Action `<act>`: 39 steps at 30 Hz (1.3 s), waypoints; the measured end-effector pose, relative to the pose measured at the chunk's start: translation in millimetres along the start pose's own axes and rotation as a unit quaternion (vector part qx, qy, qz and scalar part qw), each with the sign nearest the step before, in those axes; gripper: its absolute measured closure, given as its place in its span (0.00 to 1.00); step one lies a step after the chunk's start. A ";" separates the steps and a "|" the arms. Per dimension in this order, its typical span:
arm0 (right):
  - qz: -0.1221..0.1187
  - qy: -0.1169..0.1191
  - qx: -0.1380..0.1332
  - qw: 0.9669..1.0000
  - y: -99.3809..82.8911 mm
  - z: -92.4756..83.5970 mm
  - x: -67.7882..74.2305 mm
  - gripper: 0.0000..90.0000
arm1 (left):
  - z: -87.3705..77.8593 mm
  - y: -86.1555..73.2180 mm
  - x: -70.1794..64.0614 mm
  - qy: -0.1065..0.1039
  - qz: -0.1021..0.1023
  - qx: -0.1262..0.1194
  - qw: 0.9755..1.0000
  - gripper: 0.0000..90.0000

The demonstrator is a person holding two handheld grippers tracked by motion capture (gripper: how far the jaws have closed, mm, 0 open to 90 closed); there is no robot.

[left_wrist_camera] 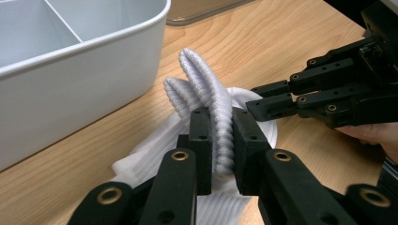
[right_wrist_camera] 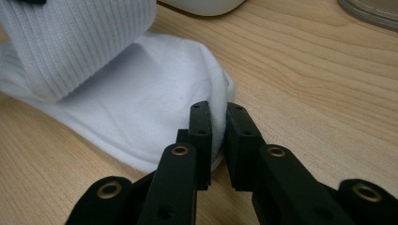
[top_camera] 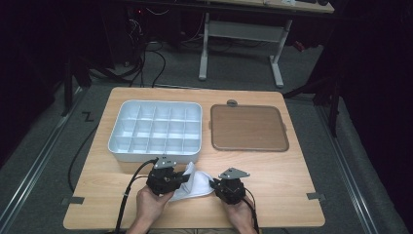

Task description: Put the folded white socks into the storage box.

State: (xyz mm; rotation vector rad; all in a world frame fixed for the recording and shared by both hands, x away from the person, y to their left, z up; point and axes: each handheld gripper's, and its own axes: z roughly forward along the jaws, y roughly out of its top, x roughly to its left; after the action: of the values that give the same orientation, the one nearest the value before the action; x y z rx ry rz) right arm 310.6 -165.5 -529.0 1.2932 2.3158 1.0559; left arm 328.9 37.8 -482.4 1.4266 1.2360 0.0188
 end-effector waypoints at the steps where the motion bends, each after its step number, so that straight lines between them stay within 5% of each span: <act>1: 0.000 0.001 -0.001 1.000 0.1 0.4 0.4 0.92 | 0.8 -0.4 -0.2 0.001 0.002 0.000 1.000 0.89; 16: -0.010 -0.003 -0.002 1.000 3.7 6.4 13.2 0.91 | 8.2 -10.0 -3.8 0.010 0.025 0.013 1.000 0.89; 39: -0.013 0.000 -0.001 1.000 3.7 7.0 13.7 0.90 | 25.2 -26.5 -0.2 0.019 0.028 0.043 0.998 0.89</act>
State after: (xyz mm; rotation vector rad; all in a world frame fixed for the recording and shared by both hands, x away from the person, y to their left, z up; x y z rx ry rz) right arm 309.1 -149.7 -529.8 1.2583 2.3235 1.0497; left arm 327.8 13.2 -509.4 1.5423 1.2412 0.0315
